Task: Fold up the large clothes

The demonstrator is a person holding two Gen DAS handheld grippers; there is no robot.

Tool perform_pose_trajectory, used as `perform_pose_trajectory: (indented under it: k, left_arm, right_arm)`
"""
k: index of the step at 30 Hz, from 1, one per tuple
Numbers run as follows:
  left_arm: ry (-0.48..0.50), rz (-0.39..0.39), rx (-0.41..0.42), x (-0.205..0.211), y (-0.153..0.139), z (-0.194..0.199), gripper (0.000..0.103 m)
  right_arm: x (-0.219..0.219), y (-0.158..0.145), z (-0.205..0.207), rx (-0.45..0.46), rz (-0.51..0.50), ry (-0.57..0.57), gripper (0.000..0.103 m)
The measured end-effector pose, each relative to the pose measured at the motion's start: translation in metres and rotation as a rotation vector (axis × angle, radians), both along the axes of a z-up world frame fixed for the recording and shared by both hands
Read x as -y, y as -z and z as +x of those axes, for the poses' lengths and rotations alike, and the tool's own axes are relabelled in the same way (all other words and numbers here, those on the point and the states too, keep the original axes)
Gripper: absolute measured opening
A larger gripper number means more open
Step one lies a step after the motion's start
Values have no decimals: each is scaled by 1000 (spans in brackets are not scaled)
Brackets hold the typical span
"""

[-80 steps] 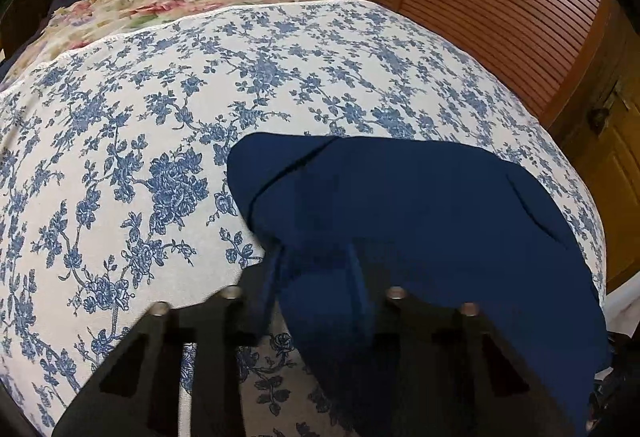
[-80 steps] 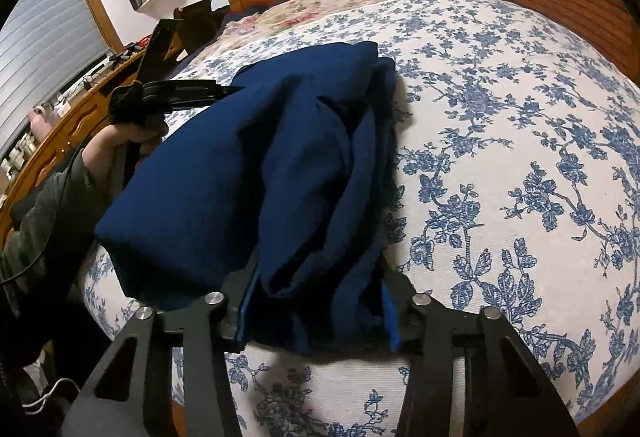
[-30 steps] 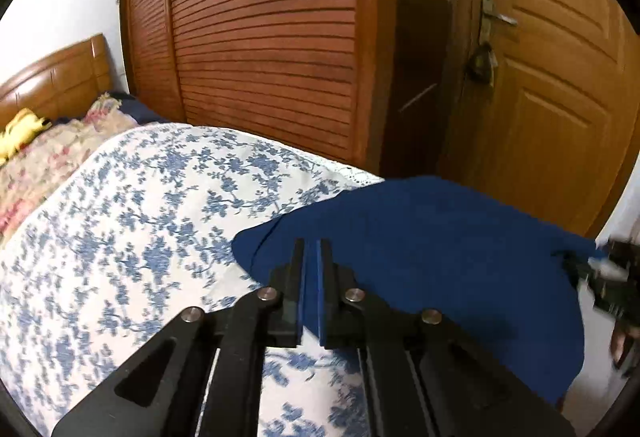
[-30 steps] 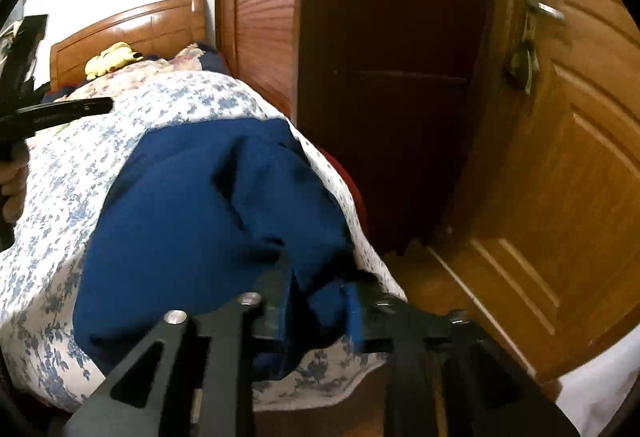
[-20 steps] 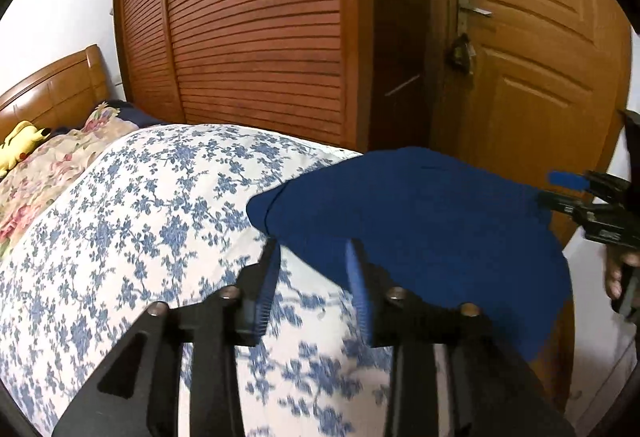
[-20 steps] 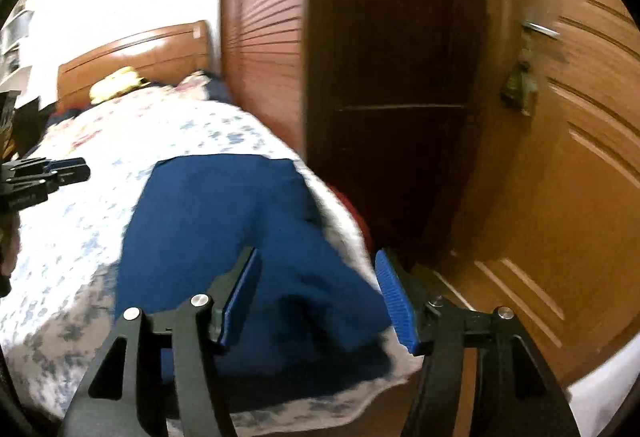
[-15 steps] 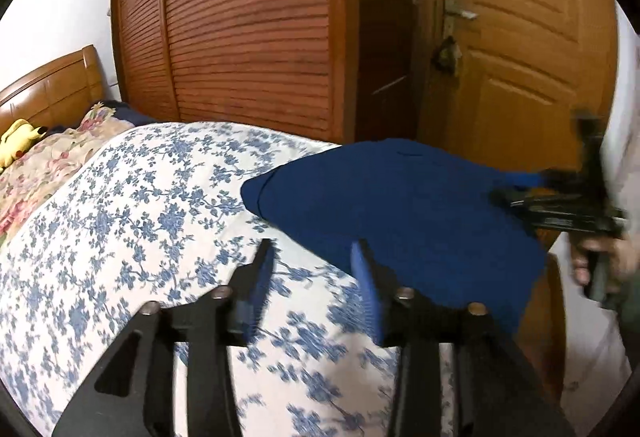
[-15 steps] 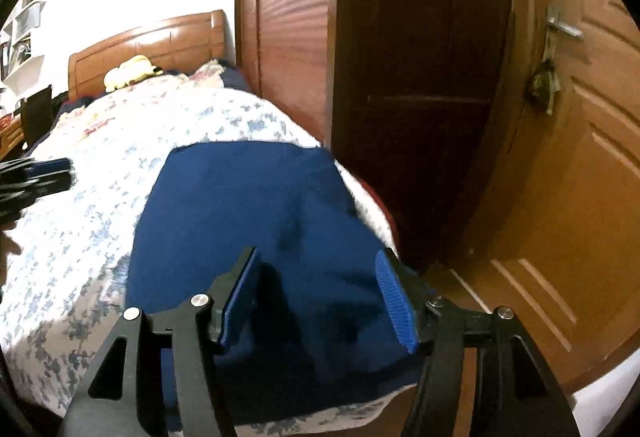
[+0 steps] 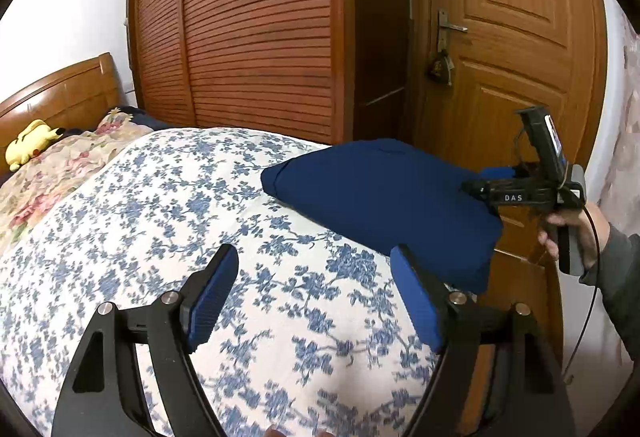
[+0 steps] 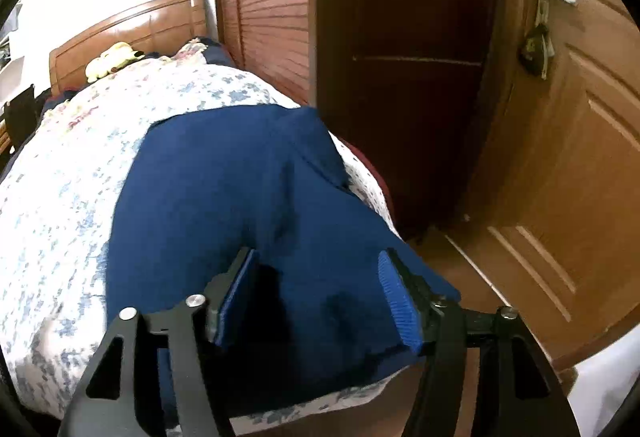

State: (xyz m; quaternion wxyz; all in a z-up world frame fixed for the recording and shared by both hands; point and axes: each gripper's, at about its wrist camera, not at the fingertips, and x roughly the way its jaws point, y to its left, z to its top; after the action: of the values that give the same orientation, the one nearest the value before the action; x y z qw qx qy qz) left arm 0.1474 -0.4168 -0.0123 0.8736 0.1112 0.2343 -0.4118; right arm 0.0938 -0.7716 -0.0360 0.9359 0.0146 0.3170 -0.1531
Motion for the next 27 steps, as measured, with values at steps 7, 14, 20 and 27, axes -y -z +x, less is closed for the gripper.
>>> perform_pose_trajectory:
  k: [7, 14, 20, 27]
  left_arm:
    - [-53, -3, -14, -40, -1, -14, 79]
    - [-182, -7, -28, -101, 5, -26, 79]
    - [-328, -7, -34, -166, 4, -42, 79]
    - [-517, -26, -23, -249, -4, -69, 79]
  right_arm:
    - [-61, -12, -20, 50, -36, -83, 85]
    - [-137, -8, -38, 92, 24, -237, 87]
    - [-214, -4, -49, 107, 79, -392, 87]
    - [-304, -9, -67, 151, 119, -542, 87]
